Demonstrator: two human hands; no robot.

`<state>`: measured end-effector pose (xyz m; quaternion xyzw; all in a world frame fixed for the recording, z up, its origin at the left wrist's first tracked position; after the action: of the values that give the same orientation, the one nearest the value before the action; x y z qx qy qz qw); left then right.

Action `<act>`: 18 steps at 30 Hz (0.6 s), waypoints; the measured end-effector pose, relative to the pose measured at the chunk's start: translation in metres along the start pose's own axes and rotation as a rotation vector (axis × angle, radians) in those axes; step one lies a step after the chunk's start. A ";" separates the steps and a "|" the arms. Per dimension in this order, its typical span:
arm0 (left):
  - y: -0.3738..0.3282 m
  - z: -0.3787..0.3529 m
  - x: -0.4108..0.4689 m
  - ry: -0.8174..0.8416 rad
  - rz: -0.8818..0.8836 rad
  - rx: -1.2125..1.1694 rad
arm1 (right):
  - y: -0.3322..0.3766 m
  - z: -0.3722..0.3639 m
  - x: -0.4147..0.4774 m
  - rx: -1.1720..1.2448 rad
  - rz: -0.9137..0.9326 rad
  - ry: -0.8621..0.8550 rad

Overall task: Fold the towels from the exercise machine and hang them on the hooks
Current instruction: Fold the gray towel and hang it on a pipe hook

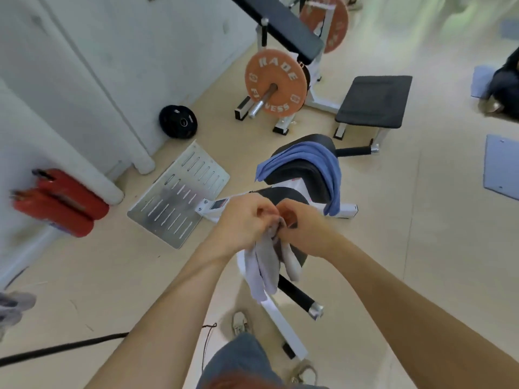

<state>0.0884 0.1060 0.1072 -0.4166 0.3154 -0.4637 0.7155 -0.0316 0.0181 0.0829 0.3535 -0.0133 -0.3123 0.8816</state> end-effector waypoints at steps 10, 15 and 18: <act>-0.036 0.059 0.009 -0.325 -0.007 -0.080 | 0.071 0.040 0.048 0.063 0.339 -0.150; -0.056 0.073 0.018 -0.235 0.101 -0.288 | 0.055 0.047 0.089 -0.261 0.167 -0.128; -0.055 0.089 0.014 -0.202 0.202 -0.140 | 0.041 0.060 0.111 -0.435 0.142 -0.156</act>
<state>0.1464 0.1078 0.1957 -0.4761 0.3134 -0.3221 0.7559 0.0648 -0.0585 0.1317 0.1283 -0.0384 -0.2715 0.9531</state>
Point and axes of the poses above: each hand's wrist, its own x-axis towards the middle knuckle, its own z-axis out of the back of the hand, y = z × x, the point moved 2 cm from there along x, towards the middle knuckle, and after that the axes turned 12 degrees about -x, right-handed, at the moved point
